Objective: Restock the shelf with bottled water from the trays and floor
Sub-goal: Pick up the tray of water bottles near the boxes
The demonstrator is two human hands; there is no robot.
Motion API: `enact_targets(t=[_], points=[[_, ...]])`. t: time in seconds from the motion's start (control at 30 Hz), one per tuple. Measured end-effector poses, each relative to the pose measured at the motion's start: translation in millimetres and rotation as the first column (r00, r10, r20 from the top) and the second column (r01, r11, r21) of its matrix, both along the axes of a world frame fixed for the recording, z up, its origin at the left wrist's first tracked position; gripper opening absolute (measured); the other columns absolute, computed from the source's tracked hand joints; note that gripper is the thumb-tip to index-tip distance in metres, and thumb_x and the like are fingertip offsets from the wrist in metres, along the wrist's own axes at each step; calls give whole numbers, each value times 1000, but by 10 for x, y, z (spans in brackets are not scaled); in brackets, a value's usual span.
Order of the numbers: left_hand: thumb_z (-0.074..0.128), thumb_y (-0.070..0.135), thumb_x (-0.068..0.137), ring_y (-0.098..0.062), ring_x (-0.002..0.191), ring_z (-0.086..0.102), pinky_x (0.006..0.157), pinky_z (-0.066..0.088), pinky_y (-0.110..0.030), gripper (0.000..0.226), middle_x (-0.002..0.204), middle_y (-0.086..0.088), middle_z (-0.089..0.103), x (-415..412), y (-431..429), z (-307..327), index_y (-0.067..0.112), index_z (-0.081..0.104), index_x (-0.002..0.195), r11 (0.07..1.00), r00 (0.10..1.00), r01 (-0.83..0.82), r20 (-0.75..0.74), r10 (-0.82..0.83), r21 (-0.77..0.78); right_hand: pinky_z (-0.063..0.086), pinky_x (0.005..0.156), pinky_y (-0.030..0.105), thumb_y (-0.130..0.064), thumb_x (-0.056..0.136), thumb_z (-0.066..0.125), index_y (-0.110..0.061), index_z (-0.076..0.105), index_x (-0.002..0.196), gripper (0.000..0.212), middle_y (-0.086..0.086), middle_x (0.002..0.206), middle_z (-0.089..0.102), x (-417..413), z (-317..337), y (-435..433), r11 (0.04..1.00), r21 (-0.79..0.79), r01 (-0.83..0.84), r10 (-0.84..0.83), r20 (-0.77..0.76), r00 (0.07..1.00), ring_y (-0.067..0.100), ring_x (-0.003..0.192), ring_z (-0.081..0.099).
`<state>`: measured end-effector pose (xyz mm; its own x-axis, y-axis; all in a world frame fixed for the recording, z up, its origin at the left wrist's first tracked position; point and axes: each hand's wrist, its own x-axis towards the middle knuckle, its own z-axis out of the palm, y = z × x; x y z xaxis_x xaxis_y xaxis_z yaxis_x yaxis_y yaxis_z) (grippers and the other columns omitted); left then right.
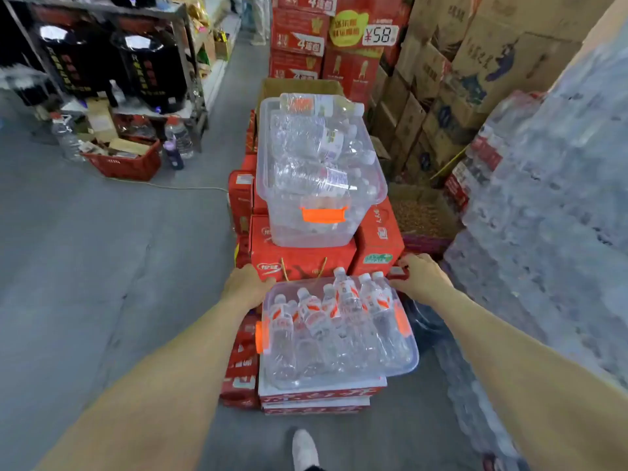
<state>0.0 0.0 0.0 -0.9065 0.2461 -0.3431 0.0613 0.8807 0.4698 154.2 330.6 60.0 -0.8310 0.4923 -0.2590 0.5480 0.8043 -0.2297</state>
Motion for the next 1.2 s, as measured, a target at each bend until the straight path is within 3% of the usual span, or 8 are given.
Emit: enact_targets(t=[0.13, 0.2, 0.33, 0.4, 0.53, 0.77, 0.93, 1.2], points=[[57, 52, 94, -38, 114, 59, 89, 47, -38, 59, 126, -19, 61, 156, 84, -344, 1, 56, 123, 994, 977, -112, 182, 109, 6, 42, 75, 32, -46, 90, 70, -13, 65, 96, 34, 11, 108, 70, -22, -390, 139, 998, -66, 24, -12, 172, 985, 31, 105, 64], [58, 56, 92, -37, 117, 58, 95, 46, -40, 66, 131, -16, 60, 214, 103, -543, 1, 51, 129, 985, 950, -171, 262, 166, -6, 37, 74, 31, -48, 94, 64, -11, 69, 105, 40, 8, 108, 70, -59, -597, 197, 986, -134, 100, -68, 221, 973, 30, 104, 64], [58, 72, 83, -32, 99, 65, 85, 53, -39, 75, 118, -13, 67, 299, 122, -907, 10, 59, 125, 954, 877, -300, 400, 268, 18, 43, 67, 32, -55, 93, 61, -18, 62, 90, 37, 4, 86, 62, -47, -999, 367, 902, -320, 290, -226, 224, 948, 27, 85, 61], [64, 67, 83, -35, 109, 62, 82, 49, -37, 80, 128, -15, 62, 356, 166, -1043, 10, 51, 137, 923, 832, -383, 445, 331, 29, 56, 81, 42, -56, 89, 68, -17, 66, 98, 39, 4, 89, 63, 0, -1131, 384, 821, -415, 392, -325, 224, 919, 28, 91, 63], [69, 59, 83, -37, 117, 57, 90, 48, -42, 86, 138, -16, 54, 382, 275, -1198, 6, 39, 145, 899, 779, -438, 489, 392, -23, 35, 118, 56, -65, 83, 70, -18, 44, 146, 83, 1, 143, 48, -14, -1273, 427, 691, -533, 488, -390, 293, 873, 25, 135, 45], [72, 46, 87, -25, 95, 53, 80, 44, -35, 68, 115, -6, 59, 367, 472, -1186, 5, 51, 137, 873, 744, -487, 533, 403, 19, 49, 105, 41, -59, 81, 77, -34, 65, 116, 45, -11, 113, 73, -56, -1283, 560, 565, -717, 408, -251, 322, 913, 12, 108, 69], [75, 76, 62, -25, 85, 62, 65, 50, -36, 95, 102, -8, 64, 275, 439, -1270, 7, 54, 124, 845, 690, -531, 542, 479, -70, 48, 108, 49, -71, 61, 86, -35, 65, 124, 76, -12, 119, 73, -53, -1312, 659, 513, -726, 458, -238, 392, 889, 15, 113, 68], [84, 55, 69, -28, 96, 62, 89, 55, -43, 75, 101, -4, 63, 298, 404, -1273, 10, 58, 123, 816, 651, -578, 597, 469, -11, 45, 112, 51, -54, 68, 86, -24, 70, 119, 61, -6, 114, 76, -102, -1282, 641, 398, -753, 524, -273, 449, 851, 16, 108, 68]])
